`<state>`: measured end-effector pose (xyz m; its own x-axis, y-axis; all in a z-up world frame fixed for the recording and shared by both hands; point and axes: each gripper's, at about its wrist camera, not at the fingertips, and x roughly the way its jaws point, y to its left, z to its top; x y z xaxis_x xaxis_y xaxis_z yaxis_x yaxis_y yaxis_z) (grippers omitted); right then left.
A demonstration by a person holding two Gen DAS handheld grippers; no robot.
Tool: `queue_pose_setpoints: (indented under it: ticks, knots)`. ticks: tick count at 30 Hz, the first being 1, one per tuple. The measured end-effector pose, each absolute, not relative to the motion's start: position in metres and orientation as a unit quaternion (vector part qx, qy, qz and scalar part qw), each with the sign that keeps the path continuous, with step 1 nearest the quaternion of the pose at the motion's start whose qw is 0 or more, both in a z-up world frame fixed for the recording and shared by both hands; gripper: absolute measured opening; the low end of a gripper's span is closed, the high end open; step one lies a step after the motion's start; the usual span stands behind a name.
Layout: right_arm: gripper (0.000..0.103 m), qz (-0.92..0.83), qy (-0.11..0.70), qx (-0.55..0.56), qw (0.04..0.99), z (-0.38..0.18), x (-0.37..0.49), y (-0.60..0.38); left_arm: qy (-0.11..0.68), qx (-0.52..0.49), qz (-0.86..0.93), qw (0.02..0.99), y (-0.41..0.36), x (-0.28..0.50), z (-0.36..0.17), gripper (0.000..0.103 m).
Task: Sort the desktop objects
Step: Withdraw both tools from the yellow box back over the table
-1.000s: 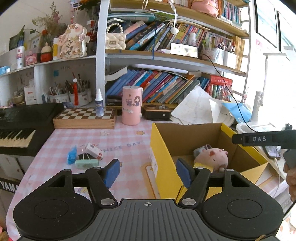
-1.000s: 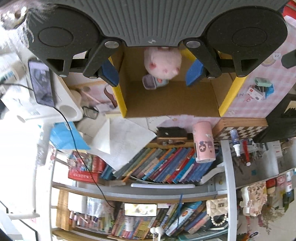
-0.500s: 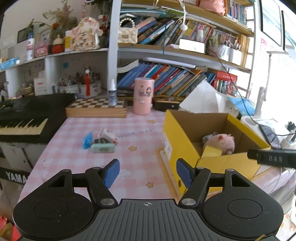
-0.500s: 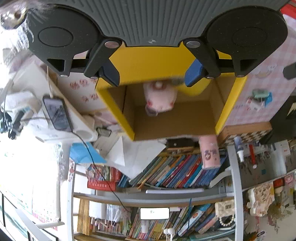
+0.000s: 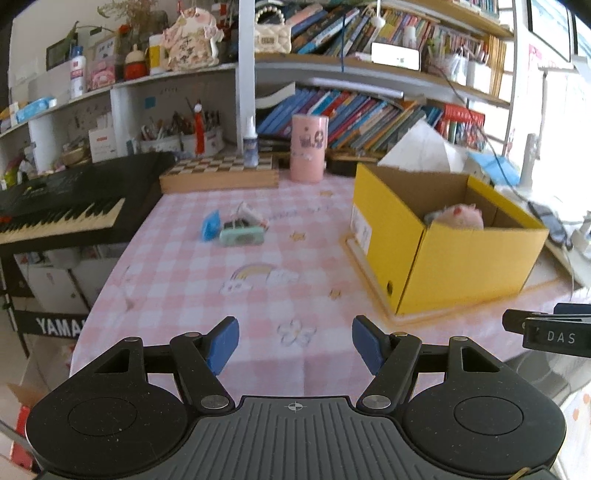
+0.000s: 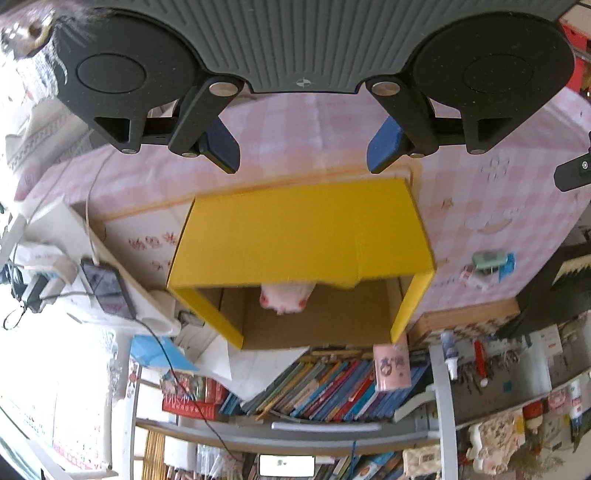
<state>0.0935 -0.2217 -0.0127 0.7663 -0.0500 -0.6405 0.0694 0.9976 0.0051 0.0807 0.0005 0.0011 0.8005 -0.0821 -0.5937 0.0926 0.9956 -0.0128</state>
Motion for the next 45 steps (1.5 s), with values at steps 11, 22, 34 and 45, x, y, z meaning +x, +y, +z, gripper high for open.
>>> queue_pose_setpoints:
  ticks: [11,22,34,45]
  knots:
    - [0.075,-0.014,0.371,0.018,0.928,-0.031,0.066,-0.197,0.337,0.019,-0.059,0.939,0.016,0.06,-0.01,0.069]
    - [0.075,0.032,0.382,0.009,0.924,-0.033,0.058,-0.17,0.35,0.03,-0.046,0.935,0.027,0.052,-0.012,0.074]
    - [0.077,0.069,0.376,-0.004,0.924,-0.027,0.062,-0.15,0.343,0.024,-0.027,0.939,0.039,0.051,-0.007,0.075]
    - [0.077,0.077,0.371,-0.009,0.925,-0.025,0.069,-0.143,0.337,0.022,-0.022,0.941,0.046,0.055,-0.005,0.076]
